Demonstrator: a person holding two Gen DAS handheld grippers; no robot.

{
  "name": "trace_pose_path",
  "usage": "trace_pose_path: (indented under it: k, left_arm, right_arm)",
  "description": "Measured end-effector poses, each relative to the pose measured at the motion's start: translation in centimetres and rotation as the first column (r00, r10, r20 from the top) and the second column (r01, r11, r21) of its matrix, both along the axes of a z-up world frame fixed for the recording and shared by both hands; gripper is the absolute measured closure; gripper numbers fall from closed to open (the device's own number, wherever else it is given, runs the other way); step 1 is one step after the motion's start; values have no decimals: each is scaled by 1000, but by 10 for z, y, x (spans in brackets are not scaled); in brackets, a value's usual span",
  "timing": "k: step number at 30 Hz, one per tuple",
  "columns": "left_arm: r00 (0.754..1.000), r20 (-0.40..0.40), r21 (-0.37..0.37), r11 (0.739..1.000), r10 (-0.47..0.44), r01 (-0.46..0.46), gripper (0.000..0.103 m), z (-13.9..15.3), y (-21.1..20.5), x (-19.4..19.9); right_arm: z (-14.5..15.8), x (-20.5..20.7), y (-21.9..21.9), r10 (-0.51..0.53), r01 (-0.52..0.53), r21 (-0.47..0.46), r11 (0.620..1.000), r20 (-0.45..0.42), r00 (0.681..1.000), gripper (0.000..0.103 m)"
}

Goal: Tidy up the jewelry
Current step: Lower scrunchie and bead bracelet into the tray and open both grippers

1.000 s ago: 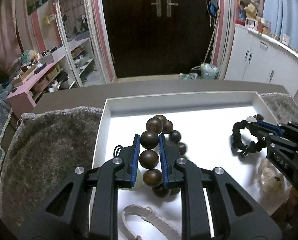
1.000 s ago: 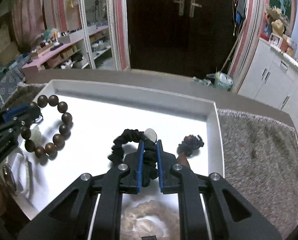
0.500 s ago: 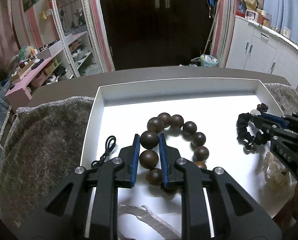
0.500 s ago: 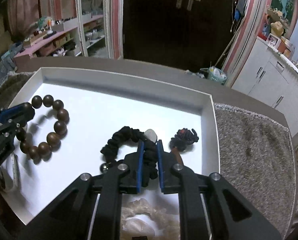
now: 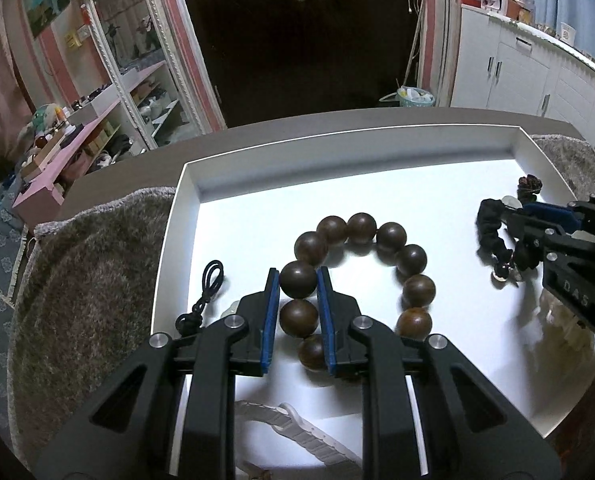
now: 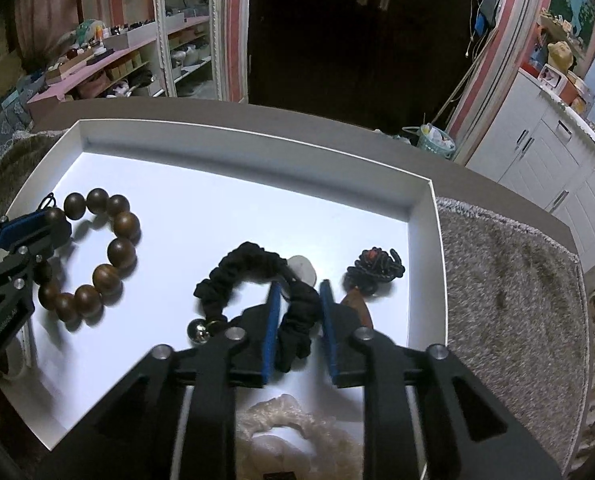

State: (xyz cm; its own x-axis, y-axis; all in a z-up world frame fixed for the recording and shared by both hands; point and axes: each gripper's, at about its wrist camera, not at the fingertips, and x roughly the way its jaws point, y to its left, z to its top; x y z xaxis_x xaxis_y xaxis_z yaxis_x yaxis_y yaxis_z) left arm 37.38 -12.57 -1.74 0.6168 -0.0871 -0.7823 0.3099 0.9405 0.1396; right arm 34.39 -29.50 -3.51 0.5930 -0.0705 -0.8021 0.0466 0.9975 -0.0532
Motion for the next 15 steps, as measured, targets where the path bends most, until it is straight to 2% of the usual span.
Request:
trace_pose_path:
  k: [2, 6, 8, 10, 13, 15]
  left_arm:
    - [1000, -12, -5, 1000, 0, 0, 86, -1, 0, 1]
    - [1000, -7, -19, 1000, -5, 4, 85, 4, 3, 1]
    - [1000, -1, -39, 999, -5, 5, 84, 10, 7, -1]
    - [1000, 2, -73, 997, -9, 10, 75, 22, 9, -4]
    - [1000, 13, -100, 995, -11, 12, 73, 37, 13, -15]
    - [1000, 26, -124, 992, -14, 17, 73, 50, 19, -27]
  right_arm:
    - [1, -1, 0, 3, -3, 3, 1000, 6, 1000, 77]
    - [8, -6, -5, 4, -5, 22, 1000, 22, 1000, 65]
    - [21, -12, -13, -3, 0, 63, 998, 51, 999, 58]
    - [33, -20, -20, -12, 4, 94, 996, 82, 997, 57]
    - [63, -47, -34, -25, 5, 124, 992, 157, 987, 57]
    - [84, -73, -41, -32, 9, 109, 994, 212, 977, 56]
